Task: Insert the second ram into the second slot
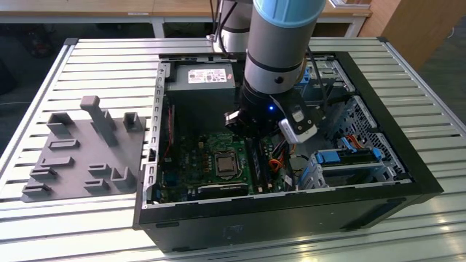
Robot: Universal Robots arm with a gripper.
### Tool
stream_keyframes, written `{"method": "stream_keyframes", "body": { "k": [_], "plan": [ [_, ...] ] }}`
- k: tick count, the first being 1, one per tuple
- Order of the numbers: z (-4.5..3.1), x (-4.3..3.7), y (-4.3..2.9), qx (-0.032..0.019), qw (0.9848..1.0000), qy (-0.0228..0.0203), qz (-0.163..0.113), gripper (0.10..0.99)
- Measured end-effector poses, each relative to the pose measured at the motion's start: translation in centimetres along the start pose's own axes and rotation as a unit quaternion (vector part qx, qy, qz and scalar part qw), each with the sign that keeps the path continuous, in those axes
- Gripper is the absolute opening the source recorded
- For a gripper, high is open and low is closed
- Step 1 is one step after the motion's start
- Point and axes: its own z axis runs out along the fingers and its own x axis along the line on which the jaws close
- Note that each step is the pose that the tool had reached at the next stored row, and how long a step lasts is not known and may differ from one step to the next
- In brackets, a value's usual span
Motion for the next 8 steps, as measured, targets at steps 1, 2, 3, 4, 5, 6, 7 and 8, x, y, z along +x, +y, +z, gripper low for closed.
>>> {"method": "stream_keyframes", "body": {
  "k": [1,2,3,4,5,6,7,8],
  "plan": [
    [0.01,-0.03,0.00,0.0001,1.0000,0.0000,0.000,0.114],
    [0.05,-0.06,0.00,0.0000,1.0000,0.0000,0.000,0.114],
    [0.09,-0.09,-0.01,-0.0001,1.0000,0.0000,0.000,0.114],
    [0.10,-0.11,-0.01,0.0001,1.0000,0.0000,0.000,0.114],
    [0.12,-0.12,-0.01,0.0001,1.0000,0.0000,0.000,0.114],
    [0.14,-0.12,-0.01,0.0000,1.0000,0.0000,0.000,0.114],
    [0.15,-0.12,-0.01,0.0000,1.0000,0.0000,0.000,0.114],
    [0.17,-0.13,-0.01,0.0000,1.0000,0.0000,0.000,0.114]
  ]
}}
